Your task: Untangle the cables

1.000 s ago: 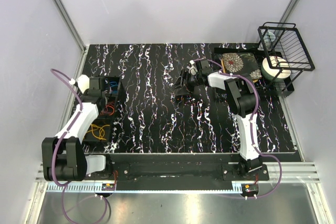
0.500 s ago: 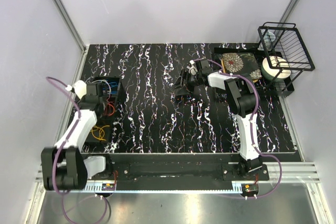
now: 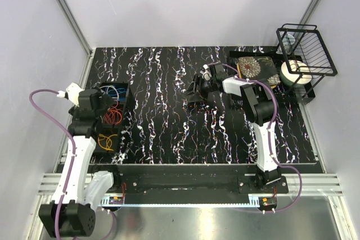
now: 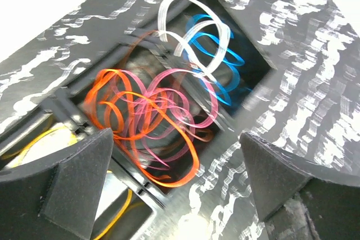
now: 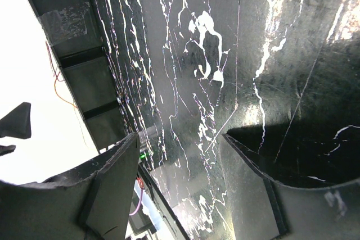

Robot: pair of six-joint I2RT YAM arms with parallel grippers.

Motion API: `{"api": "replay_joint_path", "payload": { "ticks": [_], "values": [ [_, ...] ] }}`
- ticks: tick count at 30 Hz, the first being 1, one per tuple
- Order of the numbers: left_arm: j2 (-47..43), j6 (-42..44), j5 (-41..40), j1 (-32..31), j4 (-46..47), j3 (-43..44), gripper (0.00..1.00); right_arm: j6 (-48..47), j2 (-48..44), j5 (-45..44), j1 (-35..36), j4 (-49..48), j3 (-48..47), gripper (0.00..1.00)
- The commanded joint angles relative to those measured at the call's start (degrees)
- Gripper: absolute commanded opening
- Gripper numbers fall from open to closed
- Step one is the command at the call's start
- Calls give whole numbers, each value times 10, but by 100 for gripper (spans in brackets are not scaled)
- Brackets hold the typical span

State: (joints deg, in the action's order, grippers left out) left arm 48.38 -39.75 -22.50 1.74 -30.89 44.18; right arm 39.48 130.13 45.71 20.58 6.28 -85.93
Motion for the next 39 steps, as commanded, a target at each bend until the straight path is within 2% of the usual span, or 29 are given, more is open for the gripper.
{"api": "replay_joint_path", "payload": {
  "ticks": [1, 4, 8, 10, 13, 15, 16, 21, 32, 35, 39],
  "values": [
    [-47, 44, 122, 2, -13, 3, 99, -35, 32, -63, 12, 49, 9, 66],
    [-71, 81, 171, 2, -40, -6, 99, -35, 31, -64, 13, 49, 9, 67],
    [-70, 116, 270, 1, -107, 26, 99, -37, 31, -65, 12, 48, 10, 67],
    [-65, 135, 287, 2, -126, 41, 99, -41, 24, -65, 12, 48, 13, 68],
    [-72, 132, 261, 1, -131, 22, 99, -54, 6, -76, 12, 49, 20, 81],
    [-69, 139, 292, 1, -121, 20, 99, -63, -2, -84, 11, 50, 23, 98],
    [-69, 145, 307, 0, -115, 16, 99, -69, -7, -84, 12, 47, 23, 100],
    [-63, 140, 284, 0, -107, 19, 99, -85, -37, -76, 20, 15, 40, 100],
    [-79, 134, 313, -1, -88, 11, 99, -143, -144, -71, 46, 0, 89, 100],
    [-85, 134, 317, -1, -87, 11, 99, -158, -188, -92, 58, 13, 111, 100],
    [-92, 136, 326, -1, -83, 9, 99, -180, -260, -128, 63, 83, 108, 100]
  ]
}}
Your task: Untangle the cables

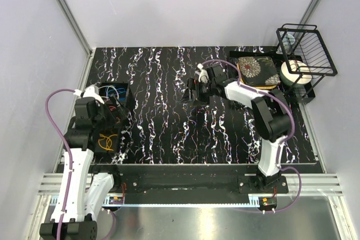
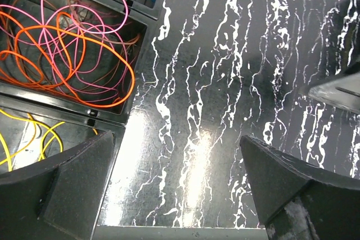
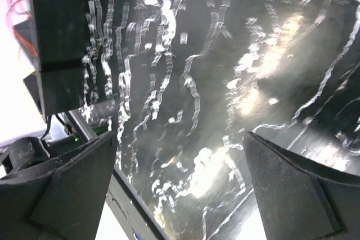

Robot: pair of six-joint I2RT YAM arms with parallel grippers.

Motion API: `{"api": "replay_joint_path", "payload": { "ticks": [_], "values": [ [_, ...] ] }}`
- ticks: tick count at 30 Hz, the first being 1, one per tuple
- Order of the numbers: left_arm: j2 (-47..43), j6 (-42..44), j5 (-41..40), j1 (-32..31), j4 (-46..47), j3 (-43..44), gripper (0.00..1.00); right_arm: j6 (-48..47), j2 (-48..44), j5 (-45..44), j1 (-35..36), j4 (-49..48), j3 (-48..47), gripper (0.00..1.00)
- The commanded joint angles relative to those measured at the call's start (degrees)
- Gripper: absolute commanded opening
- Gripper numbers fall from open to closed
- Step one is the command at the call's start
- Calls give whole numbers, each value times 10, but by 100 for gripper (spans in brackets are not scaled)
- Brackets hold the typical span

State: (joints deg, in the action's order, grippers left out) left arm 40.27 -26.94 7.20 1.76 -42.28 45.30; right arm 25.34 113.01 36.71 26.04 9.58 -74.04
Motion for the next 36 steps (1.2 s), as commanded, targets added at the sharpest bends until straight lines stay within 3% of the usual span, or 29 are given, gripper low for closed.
{"api": "replay_joint_path", "payload": {
  "ticks": [1, 5, 9, 11, 12, 13, 15, 18, 23, 28, 36],
  "values": [
    [-11, 7, 32, -2, 32, -3, 99, -45, -101, -42, 9, 66, -25, 100],
    [-14, 8, 39, -2, 34, -3, 99, -85, -177, -63, 13, 123, -42, 100],
    [-19, 9, 39, -2, 36, -4, 99, -107, -319, -225, 13, 98, 23, 100],
    [-22, 9, 40, -2, 38, -5, 99, -81, -356, -297, 13, 19, 113, 100],
    [-25, 8, 42, -2, 39, -6, 99, -59, -378, -399, 13, -35, 159, 100],
    [-27, 9, 43, -2, 41, -6, 99, 2, -385, -506, 13, -165, 256, 100],
    [-30, 11, 44, -2, 41, -7, 99, 23, -414, -578, 11, -237, 315, 100],
    [-34, 13, 46, -1, 43, -7, 99, -98, -480, -599, 9, -263, 361, 100],
    [-28, 13, 48, -2, 44, -7, 99, -200, -570, -689, 9, -333, 432, 100],
    [-26, 18, 45, -1, 43, -7, 99, -269, -552, -744, -9, -349, 444, 100],
    [-26, 22, 45, -1, 41, -4, 99, -320, -469, -730, -78, -522, 514, 100]
  ]
}}
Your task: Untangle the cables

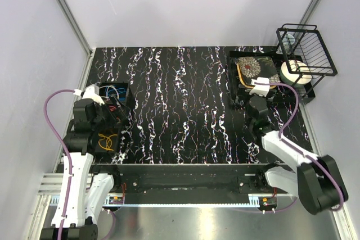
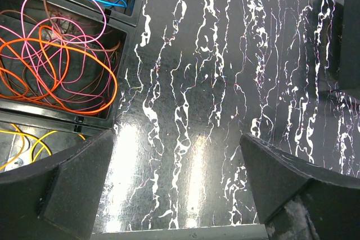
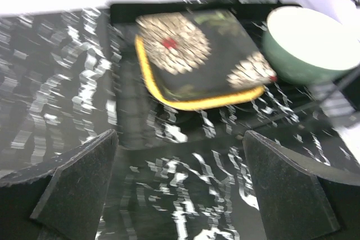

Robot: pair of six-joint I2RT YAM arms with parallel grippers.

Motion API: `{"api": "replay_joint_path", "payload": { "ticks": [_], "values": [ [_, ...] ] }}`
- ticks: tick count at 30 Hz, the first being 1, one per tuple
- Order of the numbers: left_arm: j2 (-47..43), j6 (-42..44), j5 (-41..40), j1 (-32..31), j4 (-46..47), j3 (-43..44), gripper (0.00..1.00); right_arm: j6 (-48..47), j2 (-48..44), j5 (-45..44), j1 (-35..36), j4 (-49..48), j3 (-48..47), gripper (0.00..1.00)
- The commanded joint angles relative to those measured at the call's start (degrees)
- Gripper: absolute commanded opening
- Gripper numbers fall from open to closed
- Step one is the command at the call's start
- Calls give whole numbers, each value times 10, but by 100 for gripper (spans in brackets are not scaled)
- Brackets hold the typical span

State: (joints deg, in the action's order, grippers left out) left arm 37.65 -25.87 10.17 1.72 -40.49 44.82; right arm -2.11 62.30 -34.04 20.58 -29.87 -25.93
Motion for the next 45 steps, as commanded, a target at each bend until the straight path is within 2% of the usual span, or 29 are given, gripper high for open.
{"api": "replay_joint_path", "payload": {
  "ticks": [1, 7, 11, 15, 16, 18, 22, 25, 27, 28, 30, 33, 35, 41, 44, 45],
  "values": [
    [-1, 12, 15, 0, 23, 1, 99, -42, 47, -16, -32, -146, 39, 100],
    [5, 13, 18, -1, 22, 2, 99, -13, 95, 80, -83, -225, 70, 100],
    [3, 13, 19, 0, 20, 3, 99, 0, 91, 153, -120, -203, 70, 100],
    [-3, 13, 15, 0, 21, 3, 99, 57, 120, 250, -202, -200, 69, 100],
    [-4, 13, 16, 0, 21, 3, 99, 74, 140, 299, -225, -203, 69, 100],
    [-4, 14, 17, -2, 20, 3, 99, 81, 138, 333, -237, -152, 41, 100],
    [-4, 13, 17, 0, 21, 3, 99, 62, 187, 395, -246, -115, -4, 100],
    [-6, 13, 18, 0, 21, 3, 99, 24, 225, 390, -247, -151, 2, 100],
    [-8, 13, 15, -1, 21, 3, 99, 57, 289, 380, -265, -361, 57, 100],
    [-7, 13, 14, -1, 21, 3, 99, 55, 249, 364, -266, -302, 62, 100],
    [-6, 13, 14, 0, 21, 3, 99, 60, 276, 372, -266, -347, 66, 100],
    [-6, 14, 13, -1, 20, 3, 99, 67, 256, 319, -266, -308, 56, 100],
    [-8, 13, 7, 0, 19, 4, 99, 76, 268, 309, -266, -349, 68, 100],
    [-15, 20, 2, 0, 1, 18, 99, 44, 263, 401, -266, -365, 77, 100],
    [-21, 19, -6, 0, -2, 19, 99, 33, 265, 411, -266, -285, 36, 100],
    [-21, 18, -8, 0, -1, 18, 99, 35, 261, 406, -266, -289, 39, 100]
  ]
}}
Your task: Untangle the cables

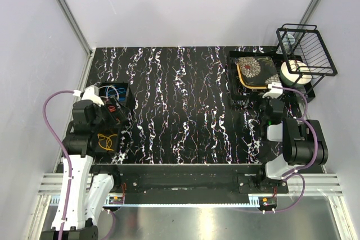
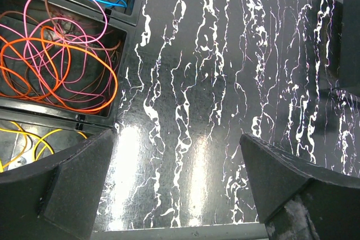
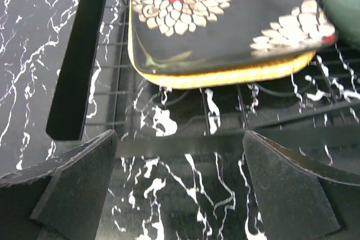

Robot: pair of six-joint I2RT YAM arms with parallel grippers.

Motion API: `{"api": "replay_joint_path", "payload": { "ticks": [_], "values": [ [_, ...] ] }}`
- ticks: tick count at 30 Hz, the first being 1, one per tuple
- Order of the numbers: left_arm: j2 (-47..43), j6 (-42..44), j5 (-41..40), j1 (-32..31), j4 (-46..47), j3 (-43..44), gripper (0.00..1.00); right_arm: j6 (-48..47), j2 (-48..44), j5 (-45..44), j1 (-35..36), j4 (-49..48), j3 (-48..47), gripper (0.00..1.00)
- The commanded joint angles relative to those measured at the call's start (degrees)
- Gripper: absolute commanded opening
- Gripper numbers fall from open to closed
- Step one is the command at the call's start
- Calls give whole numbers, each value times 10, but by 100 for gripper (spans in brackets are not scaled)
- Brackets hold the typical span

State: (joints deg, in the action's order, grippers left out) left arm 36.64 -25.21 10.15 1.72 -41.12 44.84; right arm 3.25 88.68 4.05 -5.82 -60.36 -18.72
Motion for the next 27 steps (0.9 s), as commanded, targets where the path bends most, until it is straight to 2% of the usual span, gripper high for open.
{"api": "replay_joint_path", "payload": {
  "ticks": [1, 12, 27],
  "values": [
    [-13, 10, -10, 0, 5, 17, 99, -14, 1, 25, -2, 3, -26, 100],
    [0, 10, 12, 0, 9, 13, 99, -8, 3, 9, -2, 5, -30, 100],
    [8, 9, -9, -1, 6, 11, 99, -9, 3, 9, -2, 6, -31, 100]
  ]
}}
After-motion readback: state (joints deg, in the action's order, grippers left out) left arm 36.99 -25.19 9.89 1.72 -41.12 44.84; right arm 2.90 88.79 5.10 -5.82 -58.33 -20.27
